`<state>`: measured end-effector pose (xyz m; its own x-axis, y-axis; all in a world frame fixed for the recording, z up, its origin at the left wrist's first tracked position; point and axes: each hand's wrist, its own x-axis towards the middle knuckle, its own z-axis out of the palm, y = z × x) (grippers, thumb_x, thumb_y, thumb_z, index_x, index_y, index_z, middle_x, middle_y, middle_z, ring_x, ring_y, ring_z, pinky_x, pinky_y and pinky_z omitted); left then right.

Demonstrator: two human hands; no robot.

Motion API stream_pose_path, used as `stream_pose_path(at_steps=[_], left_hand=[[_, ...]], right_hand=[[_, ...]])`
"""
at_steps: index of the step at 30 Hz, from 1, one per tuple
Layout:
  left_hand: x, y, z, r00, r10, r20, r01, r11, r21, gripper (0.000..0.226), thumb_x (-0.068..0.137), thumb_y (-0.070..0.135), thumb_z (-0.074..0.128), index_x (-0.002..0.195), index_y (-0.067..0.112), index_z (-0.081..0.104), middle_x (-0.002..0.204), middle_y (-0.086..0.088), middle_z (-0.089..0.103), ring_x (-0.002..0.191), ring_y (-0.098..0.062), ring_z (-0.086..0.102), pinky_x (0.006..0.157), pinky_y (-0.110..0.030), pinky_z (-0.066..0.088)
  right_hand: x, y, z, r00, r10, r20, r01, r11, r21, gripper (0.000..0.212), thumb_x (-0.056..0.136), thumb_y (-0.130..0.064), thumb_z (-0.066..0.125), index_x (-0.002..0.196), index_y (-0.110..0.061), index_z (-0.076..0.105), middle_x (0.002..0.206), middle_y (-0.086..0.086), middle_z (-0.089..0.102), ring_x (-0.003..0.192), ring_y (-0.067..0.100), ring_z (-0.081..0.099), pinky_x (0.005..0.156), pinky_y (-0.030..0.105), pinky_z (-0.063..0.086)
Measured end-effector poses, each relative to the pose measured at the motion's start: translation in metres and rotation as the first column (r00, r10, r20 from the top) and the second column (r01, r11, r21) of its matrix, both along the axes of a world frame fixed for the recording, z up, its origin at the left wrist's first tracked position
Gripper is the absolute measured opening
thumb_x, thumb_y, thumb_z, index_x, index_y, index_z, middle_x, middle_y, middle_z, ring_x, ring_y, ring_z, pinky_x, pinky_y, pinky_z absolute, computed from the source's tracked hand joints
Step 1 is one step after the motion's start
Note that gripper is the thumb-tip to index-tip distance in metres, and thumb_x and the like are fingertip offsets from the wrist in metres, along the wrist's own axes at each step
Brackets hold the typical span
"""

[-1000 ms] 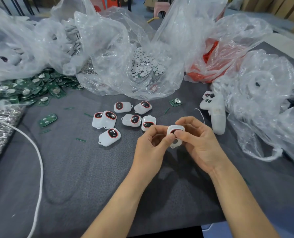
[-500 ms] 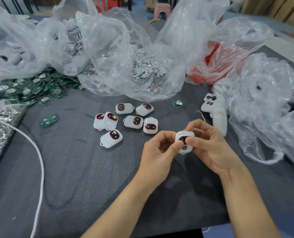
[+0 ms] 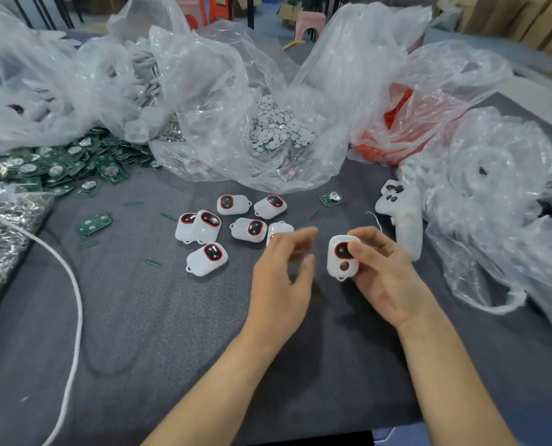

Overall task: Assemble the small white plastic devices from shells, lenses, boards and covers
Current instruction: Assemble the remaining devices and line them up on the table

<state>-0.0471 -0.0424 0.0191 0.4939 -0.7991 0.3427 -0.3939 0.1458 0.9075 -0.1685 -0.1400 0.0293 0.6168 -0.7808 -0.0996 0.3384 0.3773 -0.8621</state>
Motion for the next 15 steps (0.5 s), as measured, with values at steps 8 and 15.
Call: stream_pose_path(at_steps=[8,15], left_hand=[[0.083,-0.005,0.017,0.713,-0.227,0.663,-0.206,0.836,0.508,0.034,0.085,0.002,0.052,0.116,0.01,0.061,0.12,-0.009,0.055,0.108,-0.031,0.05,0.093,-0.036,0.035],[0.074,-0.007,0.022,0.696,-0.09,0.713,-0.365,0.811,0.458,0.043,0.081,0.044,0.068,0.116,0.019,0.064,0.114,-0.006,0.054,0.107,-0.026,0.049,0.087,-0.033,0.035]], right_hand=[[0.001,-0.003,-0.002,1.0,-0.029,-0.011,0.03,0.998,0.056,0.012,0.069,-0.003,0.062,0.072,-0.013,0.067,0.074,0.003,0.069,0.067,0.01,0.065,0.061,0.023,0.055],[0.001,-0.005,-0.004,0.999,-0.037,0.013,0.036,0.996,0.086,0.012,0.068,-0.003,0.063,0.078,-0.009,0.063,0.075,0.003,0.069,0.069,0.009,0.067,0.062,0.021,0.056]])
